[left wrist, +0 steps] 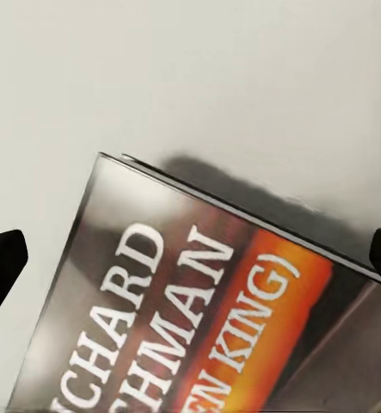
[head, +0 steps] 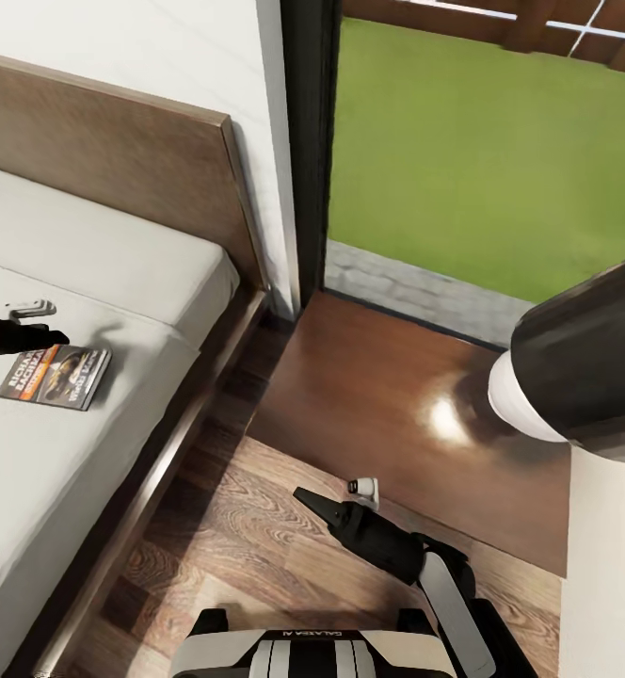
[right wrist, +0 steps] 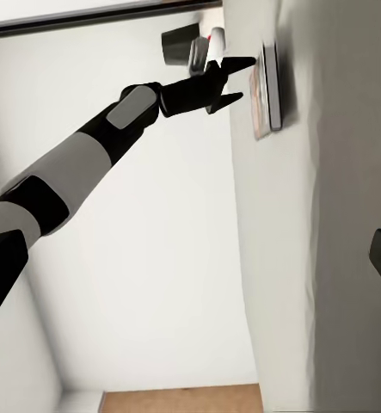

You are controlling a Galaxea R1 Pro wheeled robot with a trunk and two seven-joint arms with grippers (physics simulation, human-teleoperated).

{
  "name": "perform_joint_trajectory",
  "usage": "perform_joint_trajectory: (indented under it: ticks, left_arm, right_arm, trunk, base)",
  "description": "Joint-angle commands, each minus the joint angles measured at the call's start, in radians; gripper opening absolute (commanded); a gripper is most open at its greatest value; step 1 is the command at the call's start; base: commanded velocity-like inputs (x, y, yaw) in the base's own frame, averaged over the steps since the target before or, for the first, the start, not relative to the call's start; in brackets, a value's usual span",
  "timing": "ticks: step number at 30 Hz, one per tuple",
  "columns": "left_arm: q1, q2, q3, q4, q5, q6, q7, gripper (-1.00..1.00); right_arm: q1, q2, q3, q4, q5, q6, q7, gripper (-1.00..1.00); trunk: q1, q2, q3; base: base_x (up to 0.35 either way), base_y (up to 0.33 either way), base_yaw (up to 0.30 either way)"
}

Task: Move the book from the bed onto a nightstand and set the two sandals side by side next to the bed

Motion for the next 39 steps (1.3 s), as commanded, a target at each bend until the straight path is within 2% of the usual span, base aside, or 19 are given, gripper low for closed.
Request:
perform_joint_trajectory:
  ticks: [1, 15, 39]
  left_arm:
    - [-0.001, 0.0, 0.006, -0.002, -0.011, 0.003, -0.007, 1.0]
    - [0.0, 0.0, 0.006, -0.002, -0.013, 0.002, -0.007, 1.0]
    - [0.001, 0.0, 0.006, -0.002, -0.014, 0.001, -0.007, 1.0]
  right_arm:
    - [0.0, 0.0, 0.0, 0.0, -0.006, 0.006, -0.001, 1.0]
    - [0.0, 0.0, 0.001, -0.001, -0.006, 0.006, -0.001, 1.0]
    - [0.0, 0.0, 0.001, -0.001, -0.006, 0.006, -0.001, 1.0]
  trunk:
    - [0.0, 0.0, 0.0]
    - [0.0, 0.0, 0.0]
    - [0.0, 0.0, 0.0]
  base:
    - [-0.114, -0.063, 0.0]
    - [-0.094, -0.014, 0.0]
    - [-0.007, 0.0, 0.0]
